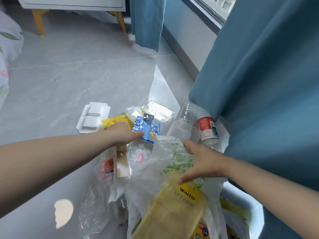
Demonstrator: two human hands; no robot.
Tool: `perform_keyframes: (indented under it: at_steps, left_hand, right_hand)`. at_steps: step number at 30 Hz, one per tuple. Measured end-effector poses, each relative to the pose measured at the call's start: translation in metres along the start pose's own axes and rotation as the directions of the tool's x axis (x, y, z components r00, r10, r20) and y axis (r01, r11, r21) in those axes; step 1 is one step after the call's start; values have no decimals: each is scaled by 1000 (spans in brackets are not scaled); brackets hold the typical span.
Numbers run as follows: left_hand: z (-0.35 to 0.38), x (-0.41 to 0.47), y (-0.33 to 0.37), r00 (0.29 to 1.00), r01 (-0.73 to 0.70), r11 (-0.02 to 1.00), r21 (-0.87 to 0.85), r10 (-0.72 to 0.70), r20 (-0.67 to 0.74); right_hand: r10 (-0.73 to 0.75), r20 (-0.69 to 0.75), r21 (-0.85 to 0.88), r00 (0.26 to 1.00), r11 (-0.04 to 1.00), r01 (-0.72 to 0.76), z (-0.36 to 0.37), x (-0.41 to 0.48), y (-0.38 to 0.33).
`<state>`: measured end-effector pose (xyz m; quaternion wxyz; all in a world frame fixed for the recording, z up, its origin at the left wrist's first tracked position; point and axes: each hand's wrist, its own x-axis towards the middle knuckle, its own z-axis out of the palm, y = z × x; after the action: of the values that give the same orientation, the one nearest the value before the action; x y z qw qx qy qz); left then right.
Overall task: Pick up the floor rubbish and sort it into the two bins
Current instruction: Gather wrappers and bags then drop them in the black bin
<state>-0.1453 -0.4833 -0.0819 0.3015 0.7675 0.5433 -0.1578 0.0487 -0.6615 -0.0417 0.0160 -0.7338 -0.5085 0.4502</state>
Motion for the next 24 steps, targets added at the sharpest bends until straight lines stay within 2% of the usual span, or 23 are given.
perform_keyframes:
  at_steps: [3,8,12,16,19,24]
  left_hand:
    - [0,4,4,1000,20,999,-39,-19,9]
    - [4,11,4,1000,10,998,-69,-11,-6]
    - [13,20,-3,1000,13,977,-211,-8,21]
    - [14,22,-9,998,6,942,-336,13,54]
    - [11,20,-10,996,8,935,-355,25,88]
    - [1,13,-7,988,34,948,-315,15,153]
  right_hand:
    - [-5,-16,-194,1000,981,1,15,-3,-6]
    - [-53,-108,-300,993,954,18,38,-1,-7]
    - [-17,-63,-91,998,996,11,41,1,-7]
    - [28,19,28,999,999,-29,39,5,-5]
    - [-4,69,153,998,988,-7,37,7,-5]
    - [-9,58,221,998,975,-4,30,7,-5]
